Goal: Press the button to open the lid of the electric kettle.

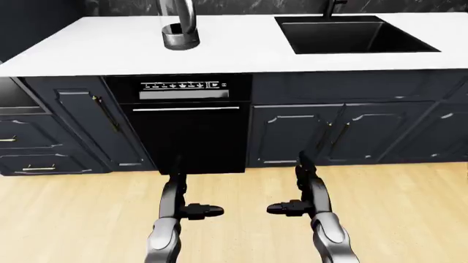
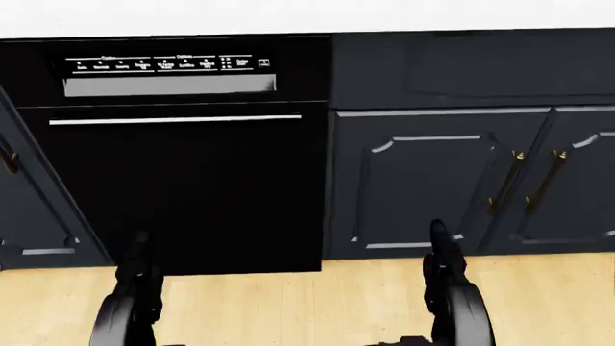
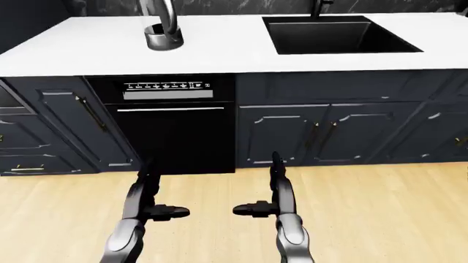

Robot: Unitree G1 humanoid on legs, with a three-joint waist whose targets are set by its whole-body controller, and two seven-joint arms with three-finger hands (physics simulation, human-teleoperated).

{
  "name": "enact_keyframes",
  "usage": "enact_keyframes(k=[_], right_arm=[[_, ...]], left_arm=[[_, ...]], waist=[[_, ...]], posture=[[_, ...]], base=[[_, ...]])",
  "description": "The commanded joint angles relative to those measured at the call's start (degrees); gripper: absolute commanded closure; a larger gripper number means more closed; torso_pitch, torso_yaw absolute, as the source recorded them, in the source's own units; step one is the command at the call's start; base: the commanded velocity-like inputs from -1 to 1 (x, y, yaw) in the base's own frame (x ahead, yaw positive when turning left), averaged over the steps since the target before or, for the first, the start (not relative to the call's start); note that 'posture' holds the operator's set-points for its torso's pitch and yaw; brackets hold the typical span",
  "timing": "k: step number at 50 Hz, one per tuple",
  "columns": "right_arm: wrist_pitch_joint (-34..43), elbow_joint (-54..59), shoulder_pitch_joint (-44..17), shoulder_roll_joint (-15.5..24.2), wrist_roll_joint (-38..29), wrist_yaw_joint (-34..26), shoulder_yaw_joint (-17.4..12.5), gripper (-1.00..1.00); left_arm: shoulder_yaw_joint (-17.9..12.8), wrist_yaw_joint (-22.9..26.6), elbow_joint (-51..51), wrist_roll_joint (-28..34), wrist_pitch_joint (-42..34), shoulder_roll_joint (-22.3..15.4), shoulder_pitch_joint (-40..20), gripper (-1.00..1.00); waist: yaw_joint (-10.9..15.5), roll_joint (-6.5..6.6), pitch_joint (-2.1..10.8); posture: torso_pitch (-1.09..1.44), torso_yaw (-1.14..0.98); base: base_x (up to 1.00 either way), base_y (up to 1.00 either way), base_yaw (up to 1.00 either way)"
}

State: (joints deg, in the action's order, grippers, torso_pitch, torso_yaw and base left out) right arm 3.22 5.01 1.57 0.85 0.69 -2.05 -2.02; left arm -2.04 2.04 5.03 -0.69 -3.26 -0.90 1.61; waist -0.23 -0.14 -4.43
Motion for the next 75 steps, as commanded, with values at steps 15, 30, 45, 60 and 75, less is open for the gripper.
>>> enact_keyframes(k=[15, 30, 45, 60, 75], right_arm=[[0.19, -11.62, 0.25, -0.15, -1.93, 0.98, 1.37, -1.00], [20.60, -29.53, -10.23, 4.59, 4.87, 1.27, -7.96, -1.00], [27.63, -30.26, -19.72, 14.07, 11.31, 4.06, -16.88, -1.00], [32.26, -30.24, -24.91, 22.30, 16.08, 5.60, -22.29, -1.00], [32.03, -28.02, -26.81, 28.23, 18.71, 6.18, -25.18, -1.00]], left_arm=[[0.44, 2.06, -8.98, -1.01, -2.03, -0.14, -1.66, -1.00], [-5.35, 2.75, -34.38, -2.63, -22.14, -2.94, -4.67, -1.00], [-18.81, 2.07, -49.85, -9.30, -39.02, -10.40, -11.89, -1.00], [-28.57, 0.64, -55.75, -15.12, -47.95, -17.48, -14.77, -1.00], [-41.98, -4.28, -56.94, -31.07, -51.38, -24.86, -14.96, -1.00]], waist=[[0.44, -0.29, 4.64], [0.53, -0.22, 5.25], [0.53, -0.16, 4.01], [0.55, -0.11, 3.24], [0.44, 0.24, 2.46]], posture=[[0.00, 0.00], [0.00, 0.00], [0.00, 0.00], [0.00, 0.00], [0.00, 0.00]], base=[[0.00, 0.00, 0.00], [0.00, 0.00, 0.00], [0.00, 0.00, 0.00], [0.00, 0.00, 0.00], [0.00, 0.00, 0.00]])
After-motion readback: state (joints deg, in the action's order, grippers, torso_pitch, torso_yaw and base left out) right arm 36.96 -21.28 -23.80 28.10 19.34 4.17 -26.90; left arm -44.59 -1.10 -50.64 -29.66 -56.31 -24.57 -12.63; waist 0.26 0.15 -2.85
